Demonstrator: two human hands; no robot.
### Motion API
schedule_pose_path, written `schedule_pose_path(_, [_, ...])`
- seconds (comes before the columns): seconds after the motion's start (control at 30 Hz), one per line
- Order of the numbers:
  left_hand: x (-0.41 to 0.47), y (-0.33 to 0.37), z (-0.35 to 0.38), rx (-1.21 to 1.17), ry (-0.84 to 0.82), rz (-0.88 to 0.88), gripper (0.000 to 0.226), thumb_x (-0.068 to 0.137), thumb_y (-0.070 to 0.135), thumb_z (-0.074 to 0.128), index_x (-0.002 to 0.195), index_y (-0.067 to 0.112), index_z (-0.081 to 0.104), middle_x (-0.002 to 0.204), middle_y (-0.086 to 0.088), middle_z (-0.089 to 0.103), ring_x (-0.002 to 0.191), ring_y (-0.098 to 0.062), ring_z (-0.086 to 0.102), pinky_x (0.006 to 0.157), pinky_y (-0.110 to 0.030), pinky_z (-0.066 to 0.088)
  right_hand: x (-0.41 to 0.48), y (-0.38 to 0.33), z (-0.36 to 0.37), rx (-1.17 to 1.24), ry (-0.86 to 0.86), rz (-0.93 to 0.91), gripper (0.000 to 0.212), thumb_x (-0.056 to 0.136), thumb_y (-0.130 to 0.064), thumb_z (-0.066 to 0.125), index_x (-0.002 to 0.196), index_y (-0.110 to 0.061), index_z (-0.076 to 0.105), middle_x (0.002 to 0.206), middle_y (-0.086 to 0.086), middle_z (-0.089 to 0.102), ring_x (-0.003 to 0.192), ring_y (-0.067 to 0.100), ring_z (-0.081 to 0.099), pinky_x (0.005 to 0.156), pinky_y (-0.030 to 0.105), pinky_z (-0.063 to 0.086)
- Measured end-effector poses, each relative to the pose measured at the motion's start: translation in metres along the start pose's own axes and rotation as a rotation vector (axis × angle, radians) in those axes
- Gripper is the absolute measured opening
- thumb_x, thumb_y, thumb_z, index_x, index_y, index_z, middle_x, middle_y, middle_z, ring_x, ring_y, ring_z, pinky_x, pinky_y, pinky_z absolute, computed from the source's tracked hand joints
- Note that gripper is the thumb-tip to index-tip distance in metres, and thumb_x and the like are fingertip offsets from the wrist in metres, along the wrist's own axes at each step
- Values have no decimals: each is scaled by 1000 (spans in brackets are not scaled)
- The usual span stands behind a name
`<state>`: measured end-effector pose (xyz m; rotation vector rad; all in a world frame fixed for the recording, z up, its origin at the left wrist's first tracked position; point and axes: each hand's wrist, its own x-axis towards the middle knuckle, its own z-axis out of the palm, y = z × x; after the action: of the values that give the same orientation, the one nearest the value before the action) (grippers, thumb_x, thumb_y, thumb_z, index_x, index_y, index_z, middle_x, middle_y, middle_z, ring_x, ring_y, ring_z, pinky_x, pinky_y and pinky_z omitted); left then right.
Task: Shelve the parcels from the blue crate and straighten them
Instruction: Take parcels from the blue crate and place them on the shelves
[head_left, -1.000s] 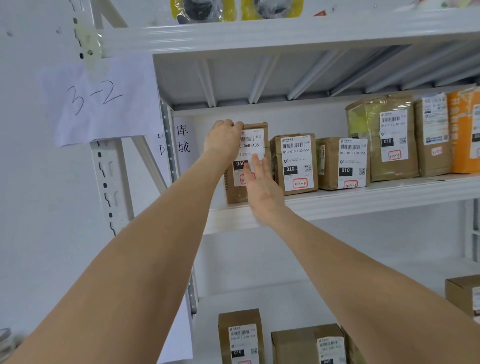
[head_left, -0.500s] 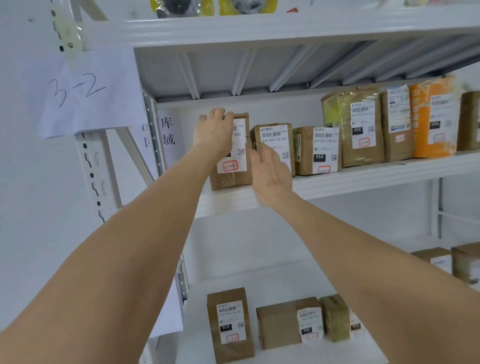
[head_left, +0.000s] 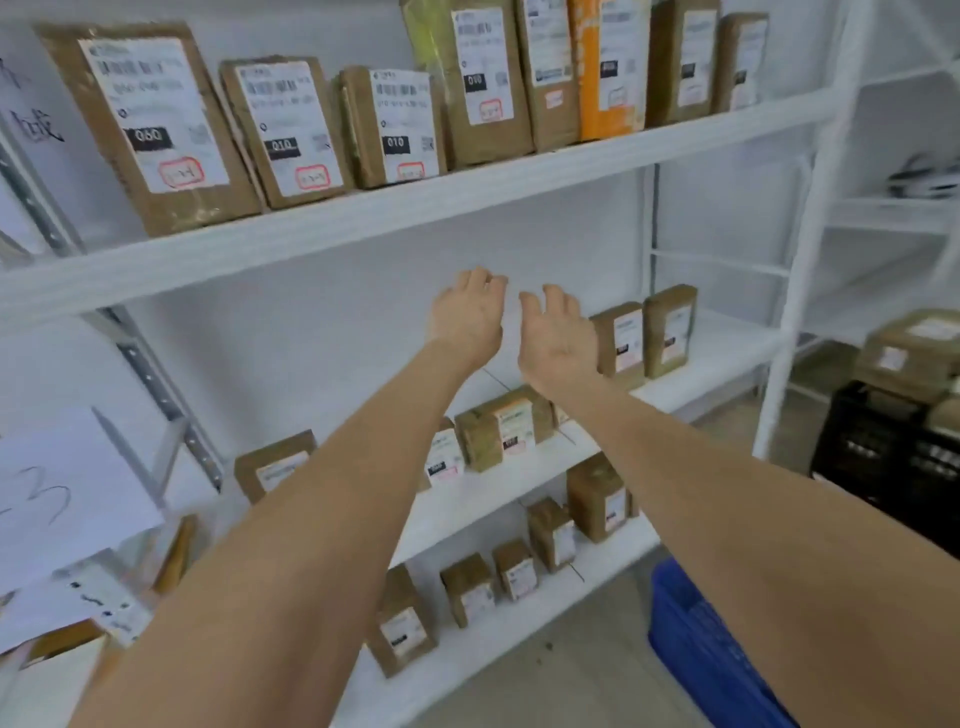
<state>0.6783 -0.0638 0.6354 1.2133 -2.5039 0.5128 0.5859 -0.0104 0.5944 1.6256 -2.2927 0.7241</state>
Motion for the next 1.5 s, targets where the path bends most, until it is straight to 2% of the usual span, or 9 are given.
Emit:
schedule_pose_path(0.13, [-14, 83, 61, -50, -139, 95, 56, 89, 13, 54, 142, 13, 34, 141, -9, 37, 132, -25, 34, 97, -37, 40, -52, 82, 35, -37, -105, 143, 50, 94, -16, 50, 141, -16, 32, 145, 12, 31, 133, 31, 30, 102, 39, 36])
schedule_pose_path(0.23, [-26, 140, 101, -72, -218, 171, 52, 90, 12, 54, 139, 9, 37, 137, -11, 40, 128, -28, 39, 88, -39, 46, -90, 136, 61, -46, -226, 246, 55, 92, -15, 53, 142, -16, 30, 149, 12, 27, 137, 30, 26, 105, 39, 34])
schedule_pose_path(0.33, [-31, 191, 146, -133, -296, 245, 46, 93, 17, 50, 137, 10, 39, 135, -10, 40, 128, -26, 38, 87, -37, 45, -118, 186, 80, -51, -316, 342, 55, 92, -18, 55, 141, -16, 32, 149, 11, 26, 138, 29, 24, 105, 38, 33])
schedule_pose_path(0.47, [-31, 252, 203, -178, -388, 348, 42, 92, 18, 51, 133, 11, 44, 132, -10, 45, 122, -25, 43, 88, -34, 43, -142, 250, 106, -86, -415, 442, 58, 89, -15, 57, 141, -16, 30, 146, 10, 27, 138, 29, 23, 103, 37, 35])
schedule_pose_path(0.57, [-29, 296, 243, -218, -452, 406, 43, 91, 17, 51, 132, 8, 43, 132, -11, 44, 123, -27, 42, 90, -37, 44, -150, 300, 128, -116, -476, 486, 49, 91, -15, 55, 135, -14, 35, 141, 12, 32, 135, 31, 26, 101, 38, 37])
schedule_pose_path(0.7, [-13, 349, 302, -246, -510, 430, 37, 91, 17, 51, 126, 8, 46, 127, -12, 46, 121, -28, 43, 83, -39, 45, -143, 365, 166, -128, -572, 533, 53, 93, -16, 55, 140, -13, 30, 149, 13, 25, 143, 33, 15, 109, 42, 33])
schedule_pose_path(0.87, [21, 401, 362, -266, -638, 421, 35, 90, 10, 49, 124, 6, 46, 128, -12, 47, 121, -28, 44, 86, -37, 44, -117, 439, 208, -146, -725, 553, 62, 95, -17, 54, 147, -13, 21, 155, 15, 16, 145, 34, 10, 112, 42, 31])
schedule_pose_path(1.27, [89, 504, 470, -246, -850, 335, 35, 89, 14, 53, 124, 8, 48, 125, -11, 49, 116, -26, 47, 92, -36, 46, -66, 588, 288, -102, -907, 500, 66, 93, -25, 61, 146, -15, 23, 154, 12, 18, 145, 32, 12, 110, 40, 35])
schedule_pose_path(1.5, [96, 591, 538, -261, -1004, 98, 44, 90, 16, 57, 130, 9, 42, 129, -9, 44, 122, -25, 43, 88, -37, 46, -62, 692, 351, -41, -1082, 390, 65, 93, -20, 59, 146, -15, 21, 152, 13, 21, 143, 31, 17, 109, 39, 35])
